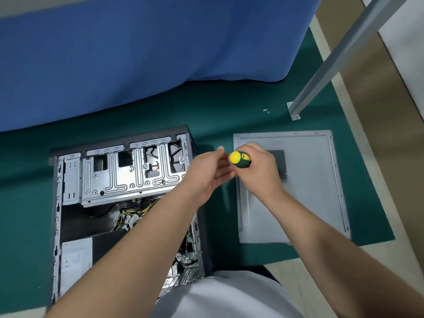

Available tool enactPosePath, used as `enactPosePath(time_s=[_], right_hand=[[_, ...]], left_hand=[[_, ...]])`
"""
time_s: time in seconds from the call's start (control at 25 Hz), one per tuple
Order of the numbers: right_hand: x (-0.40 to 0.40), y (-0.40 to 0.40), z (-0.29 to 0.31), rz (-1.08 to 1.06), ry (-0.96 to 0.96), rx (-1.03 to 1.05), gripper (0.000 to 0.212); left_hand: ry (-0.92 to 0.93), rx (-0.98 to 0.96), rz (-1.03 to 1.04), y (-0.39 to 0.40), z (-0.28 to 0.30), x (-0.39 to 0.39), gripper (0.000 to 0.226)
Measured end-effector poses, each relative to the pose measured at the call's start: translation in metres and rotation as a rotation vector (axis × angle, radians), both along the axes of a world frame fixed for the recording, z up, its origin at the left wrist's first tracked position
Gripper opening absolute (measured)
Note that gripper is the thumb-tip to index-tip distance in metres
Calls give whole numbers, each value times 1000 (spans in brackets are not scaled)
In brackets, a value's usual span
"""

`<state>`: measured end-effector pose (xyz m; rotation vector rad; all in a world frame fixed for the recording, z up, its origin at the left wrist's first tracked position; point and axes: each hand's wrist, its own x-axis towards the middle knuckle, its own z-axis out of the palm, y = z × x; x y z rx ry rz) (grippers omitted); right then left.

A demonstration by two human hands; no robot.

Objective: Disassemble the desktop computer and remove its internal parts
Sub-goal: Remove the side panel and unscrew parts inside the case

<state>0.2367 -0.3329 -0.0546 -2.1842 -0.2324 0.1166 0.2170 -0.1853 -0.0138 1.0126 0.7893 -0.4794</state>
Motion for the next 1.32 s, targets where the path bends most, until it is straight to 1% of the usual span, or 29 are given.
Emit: enactPosePath(time_s=[0.08, 0.12, 0.16, 0.24, 0.28, 0.32, 0.36, 0.4, 0.44, 0.48, 0.6, 0.72, 0.92, 1.04, 1.12, 1.32], right_hand=[[10, -2, -5, 22, 5, -3, 8], [17, -4, -9, 8, 36, 9, 7], [25, -8, -12, -38, 88, 24, 9], [49, -20, -22, -179, 209, 27, 22], [65, -28, -28, -236, 255, 4, 28], [83, -36, -35, -268, 284, -39, 29], [101, -43, -41, -280, 304, -94, 27], [119, -48, -48, -287, 321, -150, 24], [137, -52, -54, -301, 341, -198, 23], [153, -54, -60, -316, 361, -241, 23], [189, -53, -81, -317, 399, -411, 18], [208, -47, -99, -269, 375, -588, 17], [210, -39, -115, -275, 329, -622, 11], [207, -39, -111, -275, 323, -604, 11], [201, -41, -102, -283, 292, -530, 17], [158, -56, -50, -411, 241, -119, 38]], left_hand=[[-31, 102, -77, 0, -5, 10, 22], [-75, 216, -127, 2, -8, 16, 18], [-164, 398, -204, 9, -12, 23, 13], [-427, 912, -410, 31, -21, 37, 11], [-553, 1159, -503, 44, -26, 46, 14], [-619, 1342, -592, 57, -34, 55, 19], [-608, 1470, -681, 68, -41, 61, 25], [-543, 1551, -757, 75, -46, 64, 31], [-469, 1595, -805, 79, -52, 65, 36], [-436, 1622, -810, 81, -57, 64, 38], [-460, 1675, -734, 78, -67, 61, 36], [-459, 1693, -705, 79, -69, 64, 32], [-483, 1707, -668, 79, -72, 62, 31], [-482, 1707, -661, 78, -72, 62, 31], [-486, 1717, -660, 79, -74, 61, 32], [-481, 1714, -682, 80, -74, 63, 36]])
